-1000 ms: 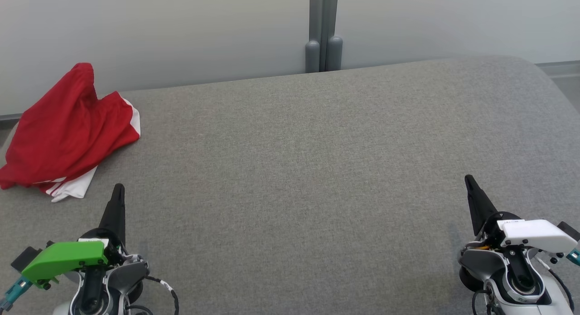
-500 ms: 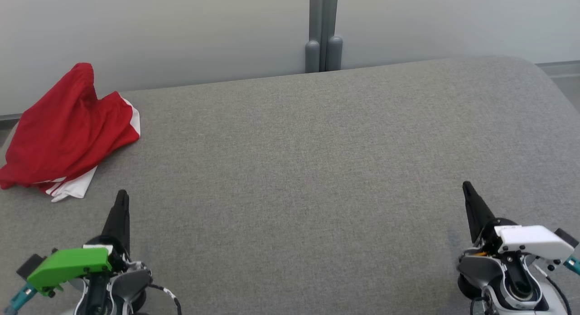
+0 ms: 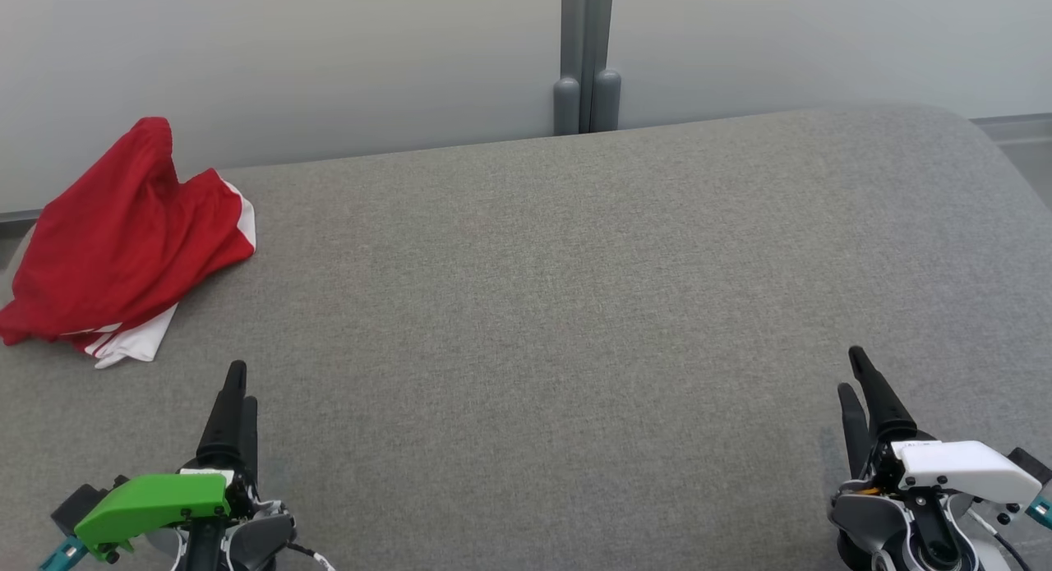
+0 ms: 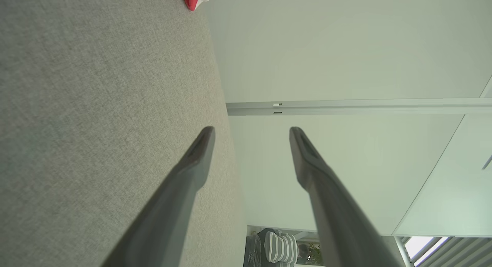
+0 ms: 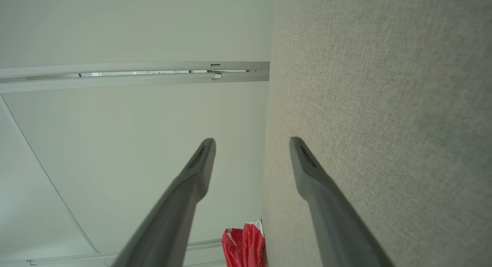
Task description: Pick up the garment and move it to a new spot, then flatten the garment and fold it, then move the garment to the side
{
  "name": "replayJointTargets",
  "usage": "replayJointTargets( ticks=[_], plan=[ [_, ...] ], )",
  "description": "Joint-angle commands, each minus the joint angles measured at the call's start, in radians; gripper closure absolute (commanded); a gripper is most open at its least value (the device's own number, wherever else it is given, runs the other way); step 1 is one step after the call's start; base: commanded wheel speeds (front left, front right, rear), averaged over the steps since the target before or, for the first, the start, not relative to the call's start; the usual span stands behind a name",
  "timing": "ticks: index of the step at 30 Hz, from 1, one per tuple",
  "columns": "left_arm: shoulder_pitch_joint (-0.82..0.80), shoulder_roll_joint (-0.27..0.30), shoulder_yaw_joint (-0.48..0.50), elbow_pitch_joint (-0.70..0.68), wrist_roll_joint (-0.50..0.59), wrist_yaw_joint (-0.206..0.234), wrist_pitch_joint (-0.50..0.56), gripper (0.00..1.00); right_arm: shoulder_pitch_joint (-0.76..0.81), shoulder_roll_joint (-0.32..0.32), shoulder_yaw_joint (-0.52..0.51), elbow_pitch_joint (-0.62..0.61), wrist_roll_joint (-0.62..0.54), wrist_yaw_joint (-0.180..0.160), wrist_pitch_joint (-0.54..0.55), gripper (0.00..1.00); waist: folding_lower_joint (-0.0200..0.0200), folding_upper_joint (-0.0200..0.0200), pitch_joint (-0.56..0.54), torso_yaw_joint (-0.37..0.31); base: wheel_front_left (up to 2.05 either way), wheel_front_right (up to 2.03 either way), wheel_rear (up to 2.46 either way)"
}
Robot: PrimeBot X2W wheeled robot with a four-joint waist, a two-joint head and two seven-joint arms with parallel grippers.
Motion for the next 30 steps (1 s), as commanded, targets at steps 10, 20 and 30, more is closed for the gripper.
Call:
replayJointTargets(
  ticks=[10, 20, 30],
  plan=[
    [0.000, 0.005, -0.029, -0.092, 0.157, 0.020, -0.054, 0.00, 0.012, -0.006, -0.017, -0.093, -0.168, 0.000, -0.048, 0.00, 0.0000, 0.0000, -0.006, 0.002, 0.00, 0.00, 0.00],
    [0.011, 0.007, -0.068, -0.162, 0.389, 0.062, -0.097, 0.00, 0.029, -0.008, 0.009, -0.175, -0.394, 0.001, -0.085, 0.00, 0.0000, 0.0000, -0.010, 0.003, 0.00, 0.00, 0.00],
    [0.038, 0.007, -0.106, -0.197, 0.615, 0.104, -0.135, 0.00, 0.051, -0.009, 0.053, -0.212, -0.629, 0.001, -0.119, 0.00, 0.0000, 0.0000, -0.012, 0.004, 0.00, 0.00, 0.00]
  ],
)
